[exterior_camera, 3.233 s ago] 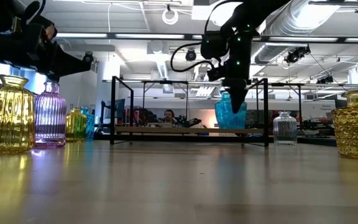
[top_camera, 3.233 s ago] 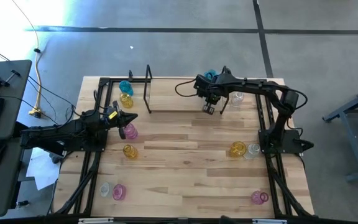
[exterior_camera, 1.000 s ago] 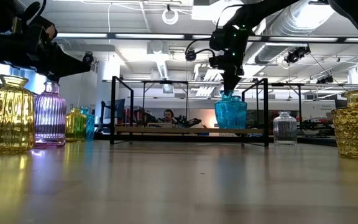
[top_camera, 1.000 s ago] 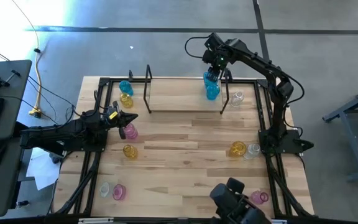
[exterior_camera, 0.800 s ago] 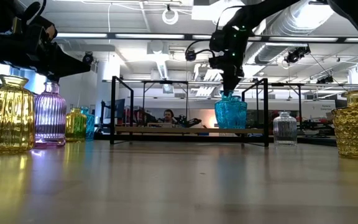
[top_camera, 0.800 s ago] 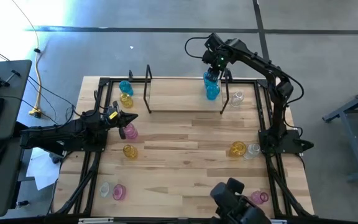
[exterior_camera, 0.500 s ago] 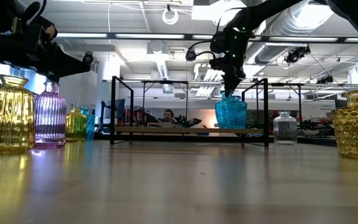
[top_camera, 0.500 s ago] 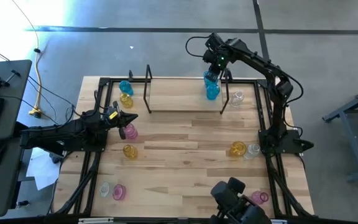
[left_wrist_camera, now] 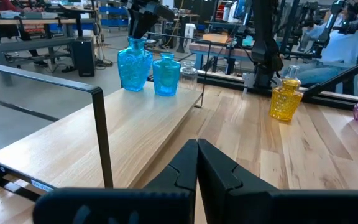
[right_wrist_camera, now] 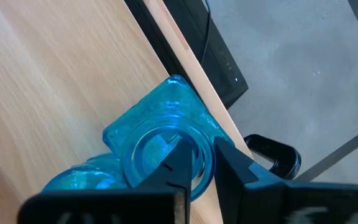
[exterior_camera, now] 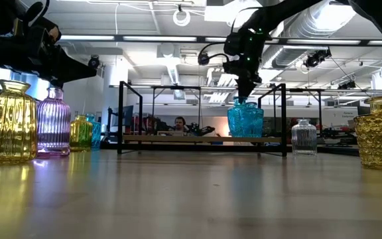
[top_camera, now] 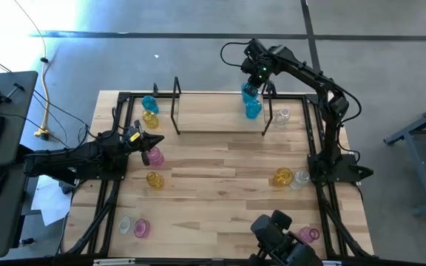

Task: Sort vases onto shelf
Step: Adjust the blue vases on the shelf

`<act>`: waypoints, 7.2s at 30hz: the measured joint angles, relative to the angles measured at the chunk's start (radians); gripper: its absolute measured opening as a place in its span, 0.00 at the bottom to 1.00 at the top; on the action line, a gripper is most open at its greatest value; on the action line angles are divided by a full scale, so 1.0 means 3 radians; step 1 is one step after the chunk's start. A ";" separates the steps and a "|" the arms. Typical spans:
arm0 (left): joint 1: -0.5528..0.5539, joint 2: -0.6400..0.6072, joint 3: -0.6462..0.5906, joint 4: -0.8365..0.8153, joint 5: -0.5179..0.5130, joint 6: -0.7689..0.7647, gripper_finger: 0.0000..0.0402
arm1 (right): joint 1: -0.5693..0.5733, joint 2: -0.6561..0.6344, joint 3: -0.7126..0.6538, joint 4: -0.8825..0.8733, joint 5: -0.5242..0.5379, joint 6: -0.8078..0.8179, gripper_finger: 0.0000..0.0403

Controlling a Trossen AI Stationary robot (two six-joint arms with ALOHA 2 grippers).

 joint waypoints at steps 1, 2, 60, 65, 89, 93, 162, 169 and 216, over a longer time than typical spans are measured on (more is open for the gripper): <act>0.0000 0.0000 0.0000 0.0000 0.0001 0.0000 0.00 | 0.0000 0.0001 0.0000 -0.0008 0.0000 0.0006 0.06; 0.0000 0.0000 0.0000 -0.0002 0.0001 0.0000 0.00 | 0.0000 0.0001 0.0001 -0.0019 0.0000 0.0021 0.06; 0.0000 0.0000 0.0000 -0.0032 -0.0001 -0.0053 0.00 | -0.0108 0.0019 -0.0011 -0.0241 0.0013 0.0673 0.15; -0.0001 0.0001 0.0000 -0.0033 -0.0001 -0.0053 0.00 | -0.0108 0.0016 -0.0011 -0.0237 0.0011 0.0670 0.15; 0.0000 0.0000 0.0000 -0.0033 -0.0001 -0.0053 0.00 | -0.0106 0.0004 -0.0004 -0.0246 -0.0035 0.0474 0.35; -0.0001 -0.0001 0.0000 -0.0033 -0.0001 -0.0053 0.00 | -0.0099 0.0004 -0.0003 -0.0251 -0.0033 0.0391 0.35; 0.0000 0.0000 0.0000 -0.0046 0.0026 -0.0085 0.00 | -0.0050 0.0000 0.0000 -0.0209 0.0080 0.1308 0.35; -0.0001 0.0000 0.0000 -0.0047 0.0025 -0.0086 0.00 | -0.0049 0.0000 0.0001 -0.0221 0.0080 0.1265 0.35; -0.0002 0.0000 0.0000 -0.0047 0.0026 -0.0090 0.00 | 0.0049 -0.0034 0.0332 -0.0314 0.0038 0.0940 0.47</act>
